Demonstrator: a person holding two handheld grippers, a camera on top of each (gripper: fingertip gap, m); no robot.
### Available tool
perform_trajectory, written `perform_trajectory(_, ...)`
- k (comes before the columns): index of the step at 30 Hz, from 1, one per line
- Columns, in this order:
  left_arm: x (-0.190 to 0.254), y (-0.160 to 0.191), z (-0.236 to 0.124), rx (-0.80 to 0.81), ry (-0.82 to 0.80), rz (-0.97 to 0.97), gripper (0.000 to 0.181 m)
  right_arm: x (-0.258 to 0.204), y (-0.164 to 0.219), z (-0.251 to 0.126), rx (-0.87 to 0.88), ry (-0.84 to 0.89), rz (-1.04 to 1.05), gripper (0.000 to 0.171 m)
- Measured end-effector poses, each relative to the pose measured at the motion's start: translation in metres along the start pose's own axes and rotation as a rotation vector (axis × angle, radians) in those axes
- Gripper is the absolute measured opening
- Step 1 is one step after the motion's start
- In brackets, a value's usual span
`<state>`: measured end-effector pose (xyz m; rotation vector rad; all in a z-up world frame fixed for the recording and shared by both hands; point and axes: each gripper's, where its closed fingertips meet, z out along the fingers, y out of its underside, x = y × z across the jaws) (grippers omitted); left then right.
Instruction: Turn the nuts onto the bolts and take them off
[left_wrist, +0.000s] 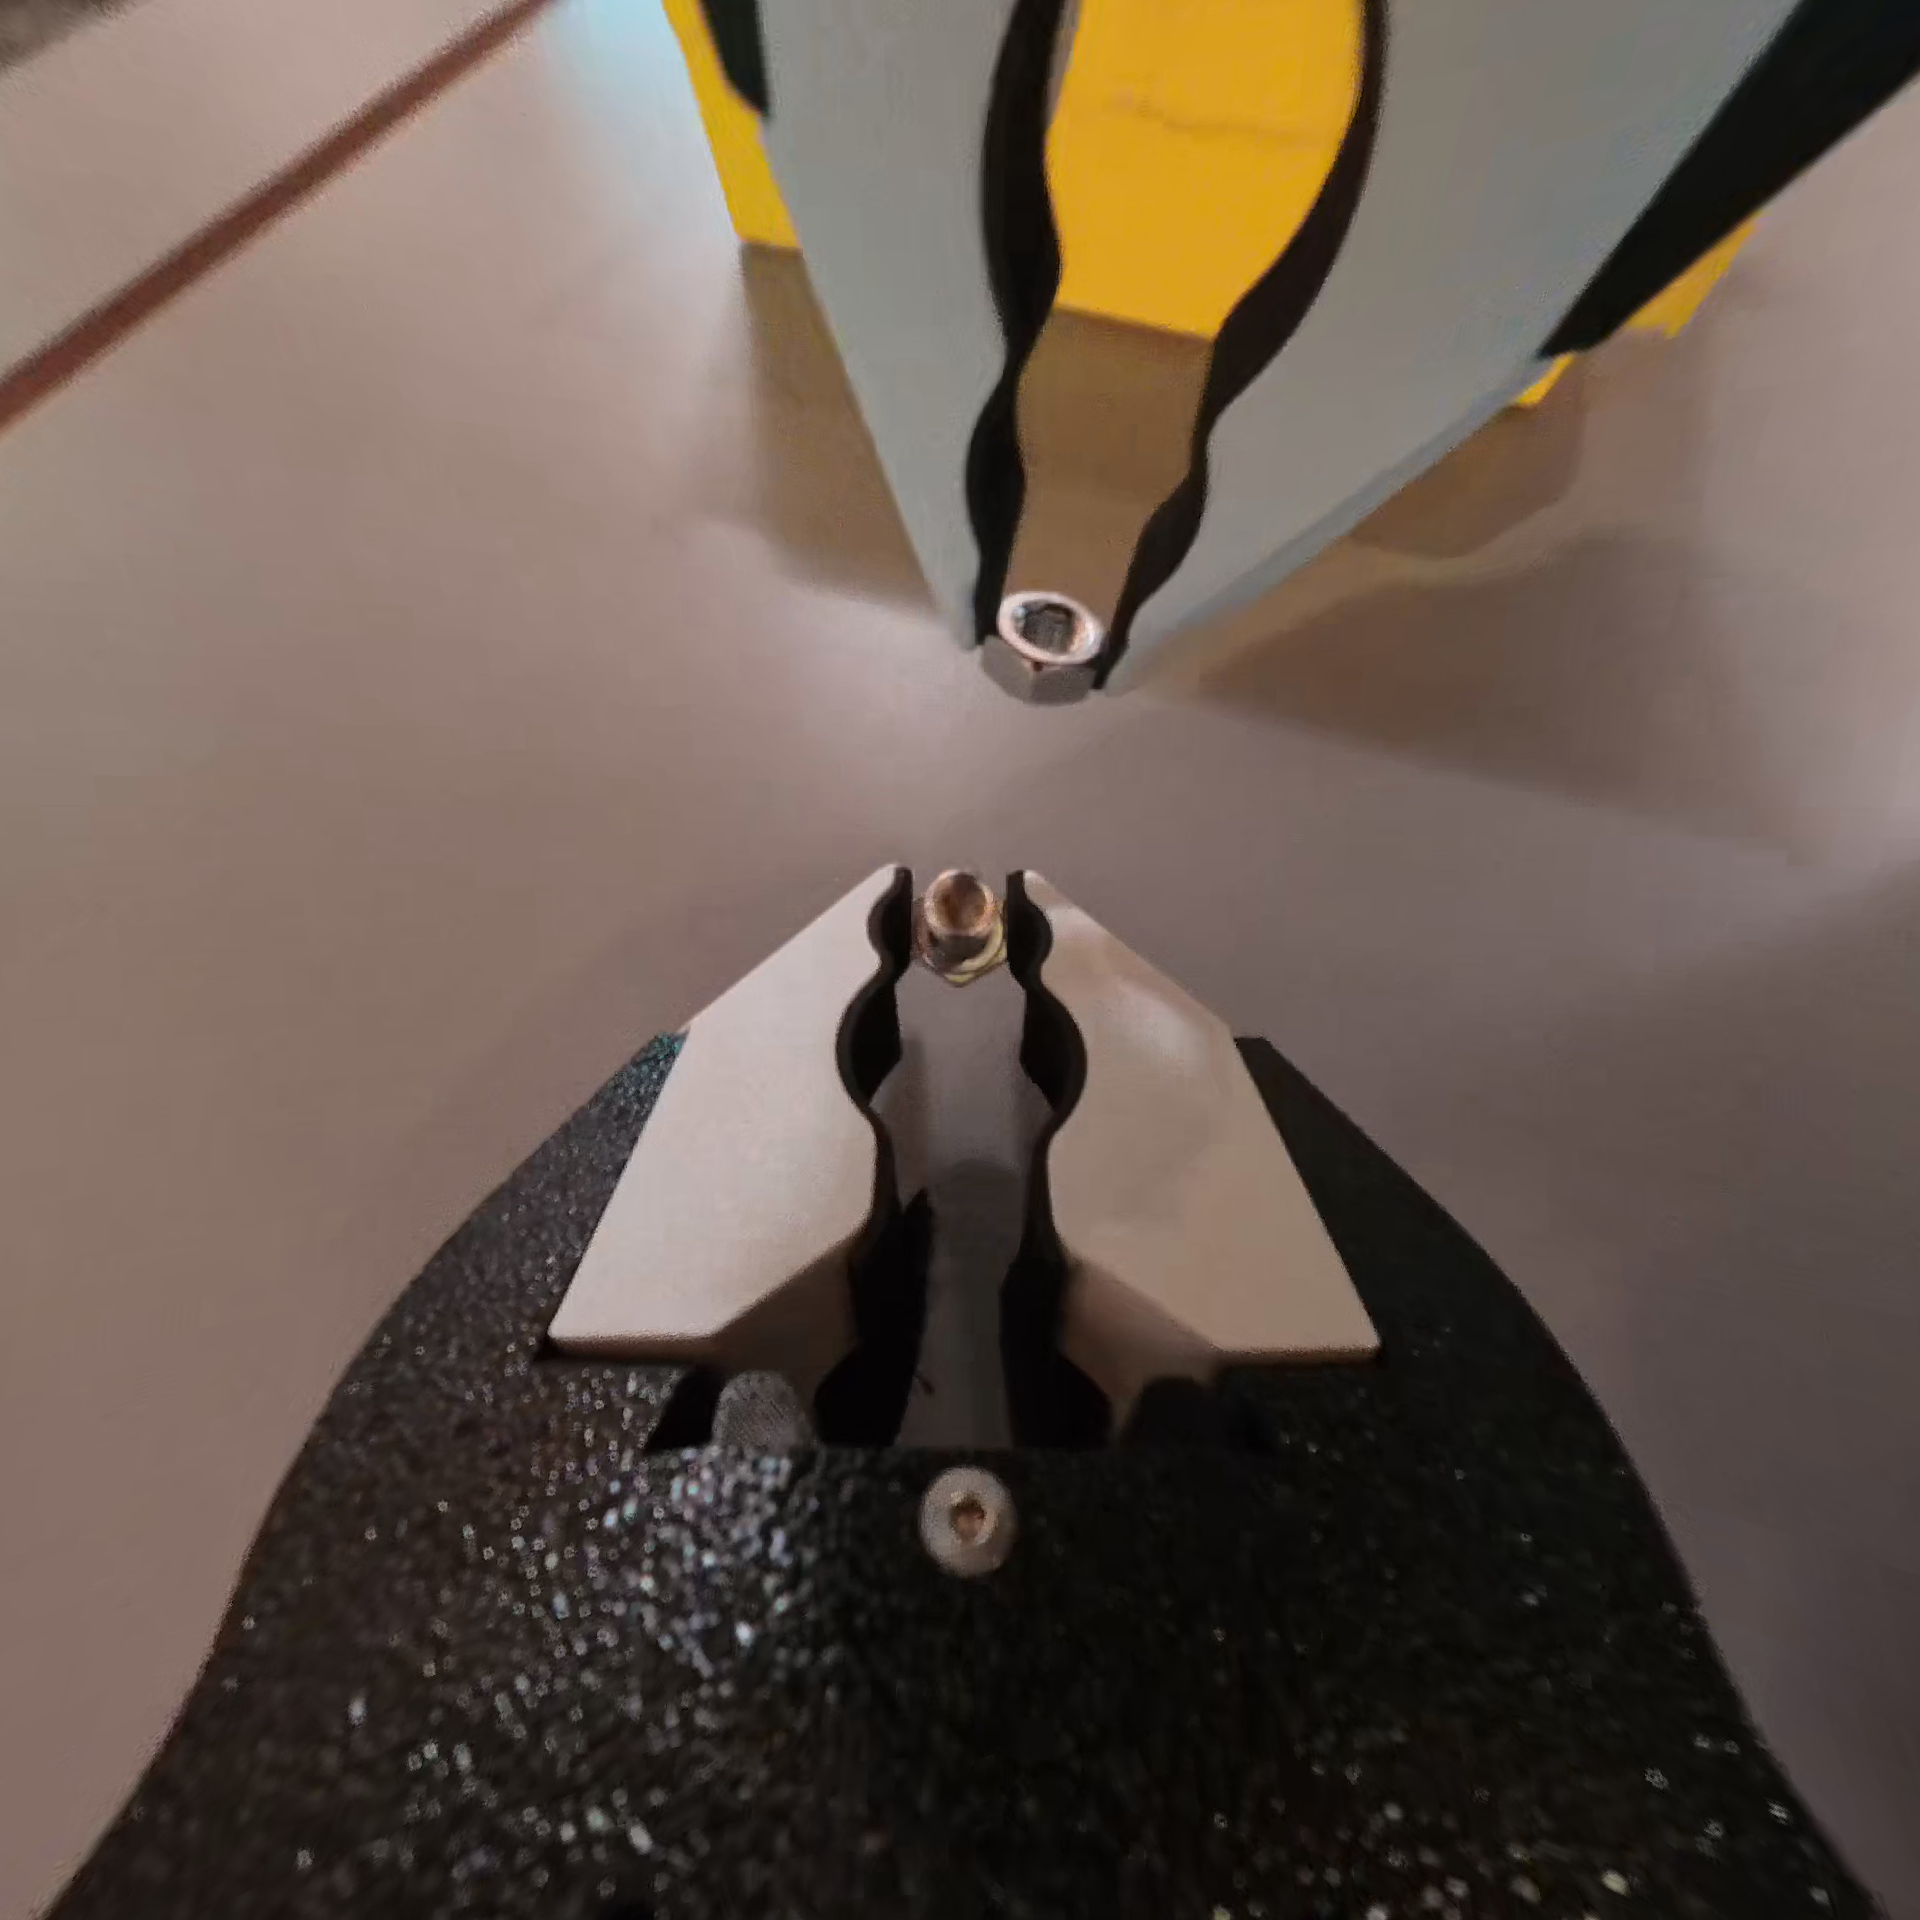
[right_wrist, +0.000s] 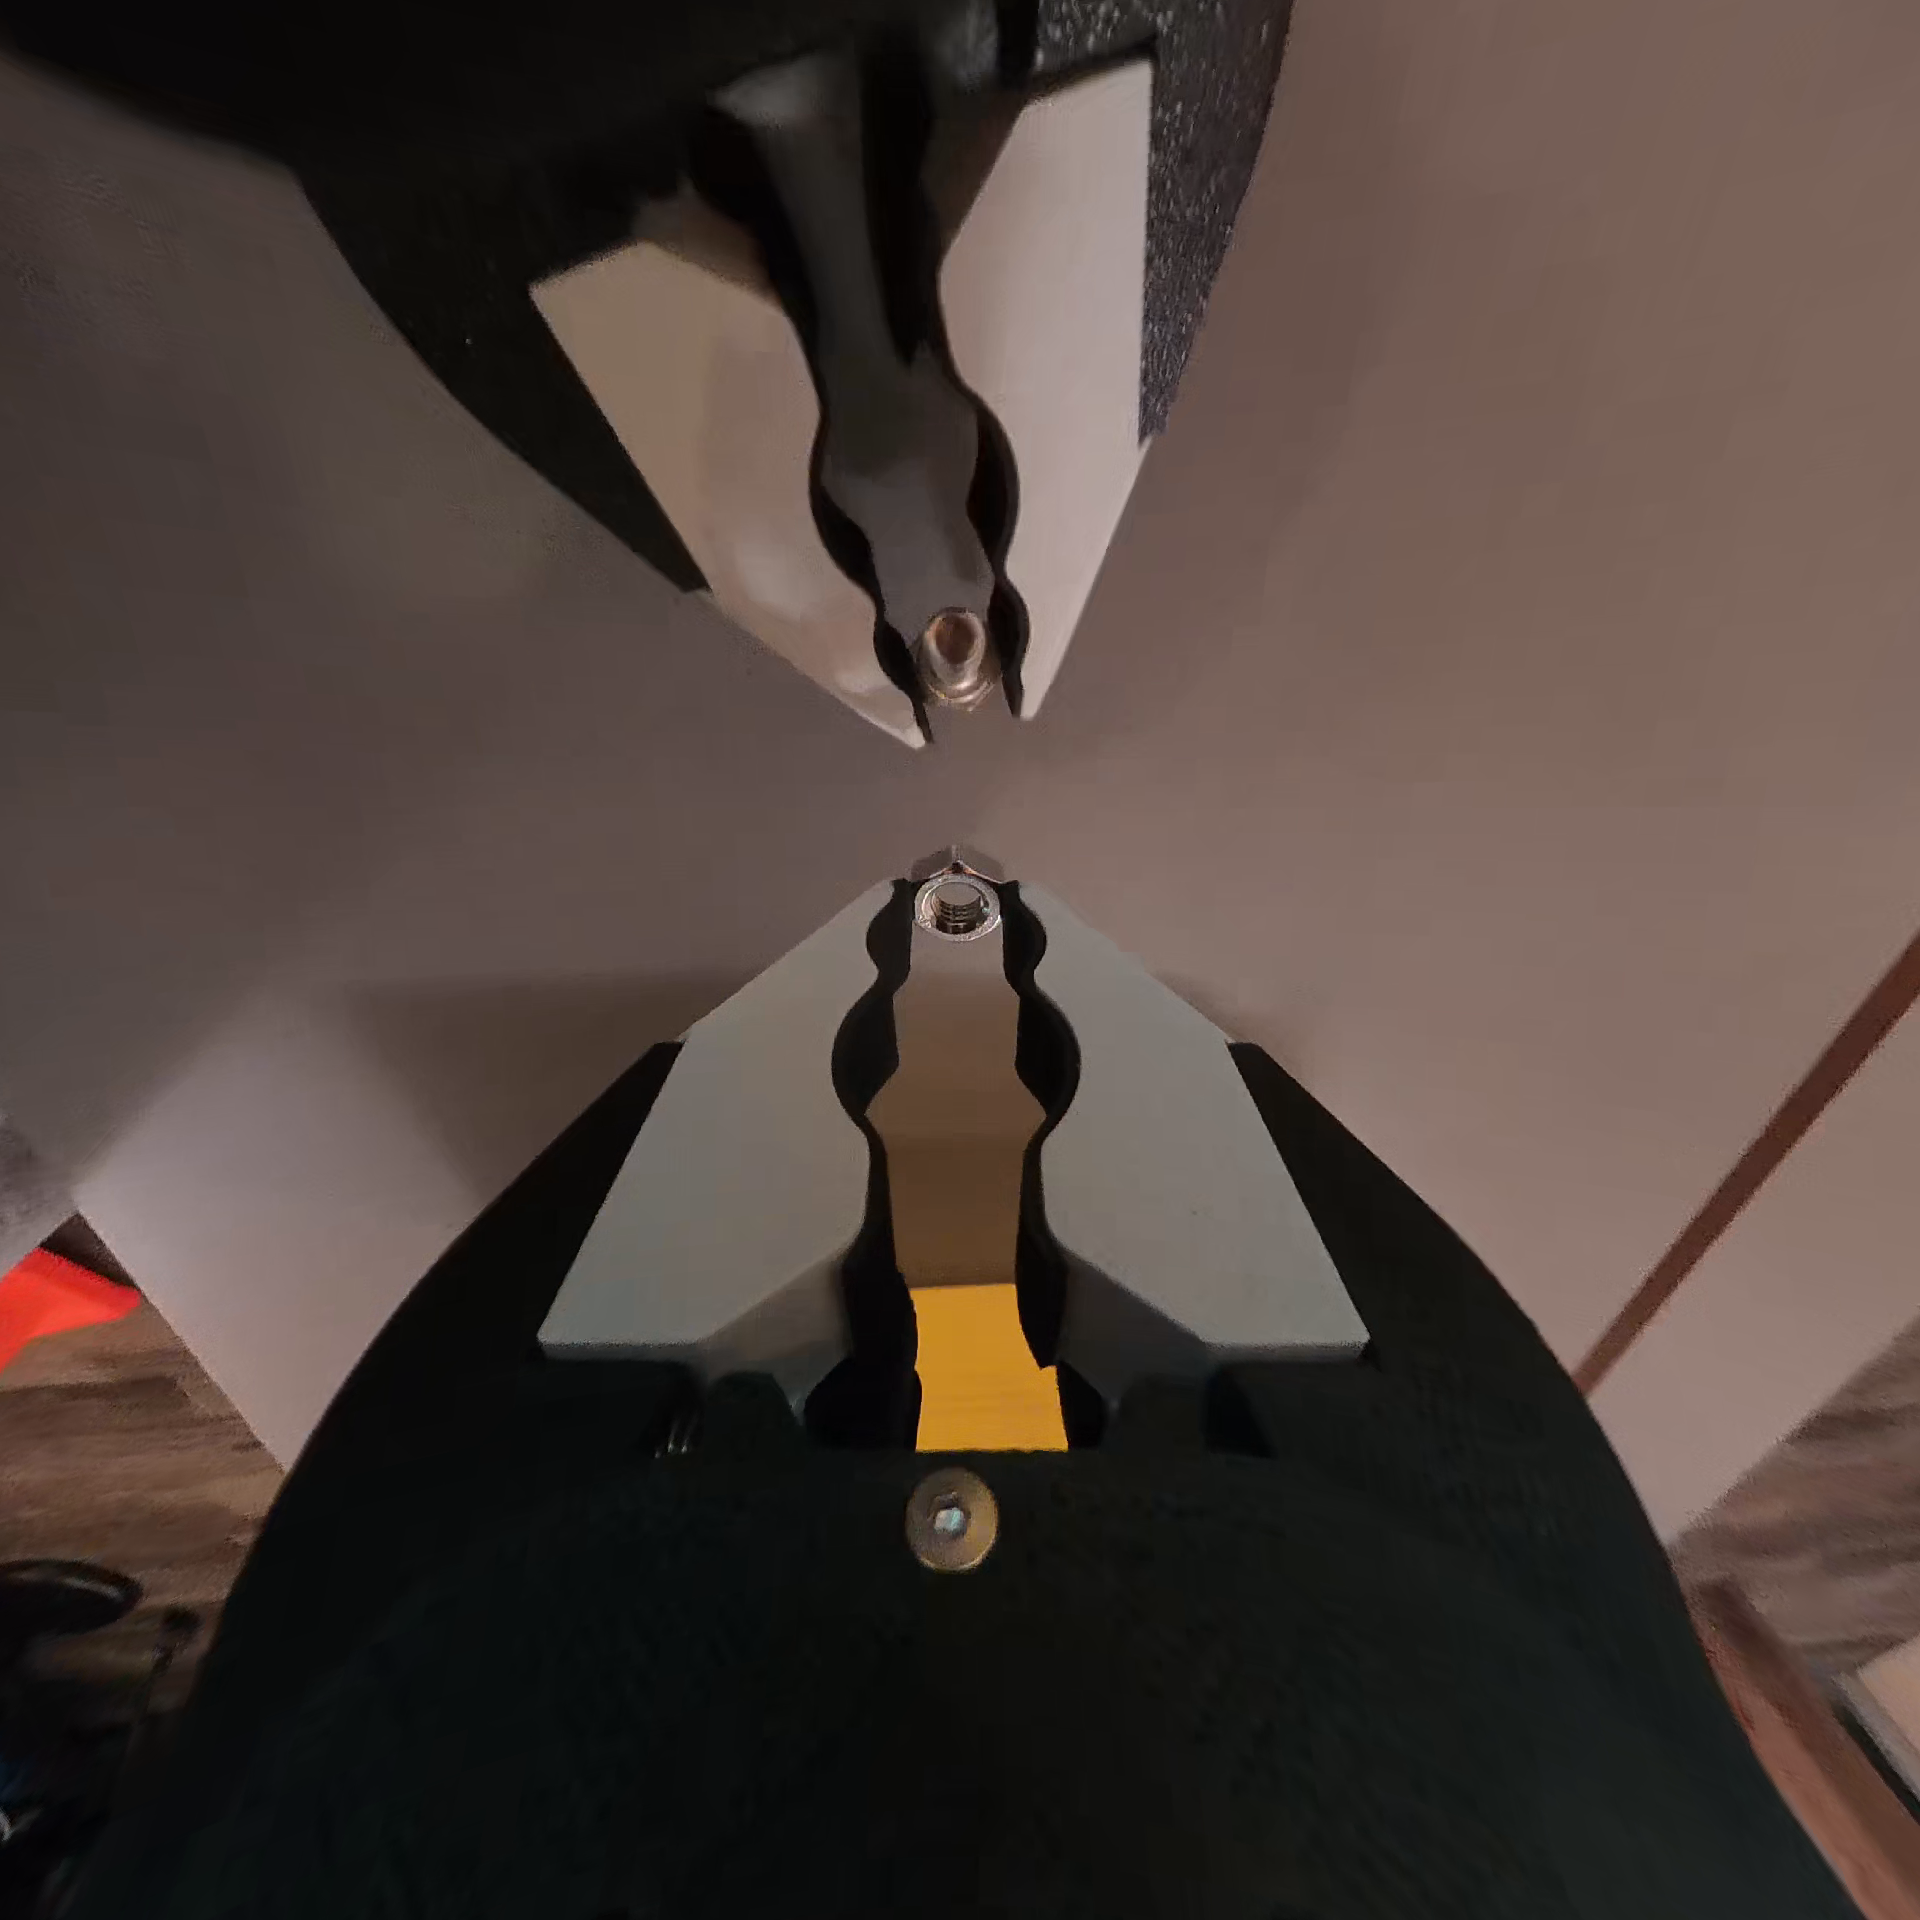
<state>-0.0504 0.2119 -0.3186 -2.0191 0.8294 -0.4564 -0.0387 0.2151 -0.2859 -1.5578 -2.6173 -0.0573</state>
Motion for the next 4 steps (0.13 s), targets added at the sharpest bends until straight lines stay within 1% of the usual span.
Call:
perform_trajectory(1, 0.0006, 0.0046, 0.0017, -0.030, 0.011, -0.016, 0.016, -0.0021, 0.0015, 0.0028, 0.012, -0.010, 0.006, 0.016)
perform_trajectory(4, 0.0024, 0.0136, 0.0062, -0.092, 0.026, -0.027, 0.016, -0.0047, 0.0045, 0.0083, 0.049, -0.012, 0.033, 0.016)
